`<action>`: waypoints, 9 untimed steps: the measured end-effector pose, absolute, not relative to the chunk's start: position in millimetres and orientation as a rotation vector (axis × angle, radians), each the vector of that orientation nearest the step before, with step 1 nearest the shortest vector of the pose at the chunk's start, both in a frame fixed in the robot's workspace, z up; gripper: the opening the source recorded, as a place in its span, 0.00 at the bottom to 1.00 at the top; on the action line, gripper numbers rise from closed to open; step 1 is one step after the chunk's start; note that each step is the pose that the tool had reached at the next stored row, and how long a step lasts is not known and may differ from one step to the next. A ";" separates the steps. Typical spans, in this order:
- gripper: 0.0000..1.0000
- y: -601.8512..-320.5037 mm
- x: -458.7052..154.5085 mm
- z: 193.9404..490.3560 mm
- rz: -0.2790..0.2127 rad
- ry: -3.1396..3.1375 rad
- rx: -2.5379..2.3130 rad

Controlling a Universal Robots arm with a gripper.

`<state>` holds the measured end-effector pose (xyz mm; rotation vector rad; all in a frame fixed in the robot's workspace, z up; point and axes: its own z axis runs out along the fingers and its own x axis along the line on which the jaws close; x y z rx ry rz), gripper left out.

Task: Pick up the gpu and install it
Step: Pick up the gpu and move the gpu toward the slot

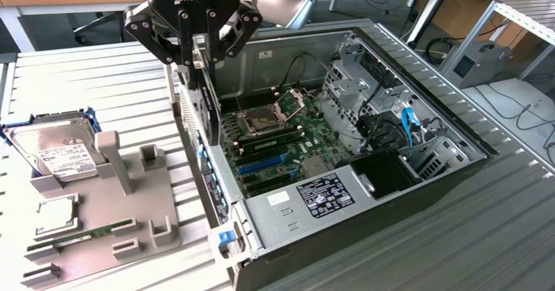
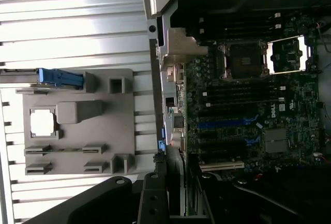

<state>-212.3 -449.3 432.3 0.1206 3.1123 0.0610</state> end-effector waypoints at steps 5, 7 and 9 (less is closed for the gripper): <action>0.27 -449.3 -210.5 432.3 0.061 3.112 0.121; 0.27 -449.4 -209.7 432.3 0.061 3.112 0.121; 0.27 -449.3 -208.6 432.3 0.061 3.112 0.121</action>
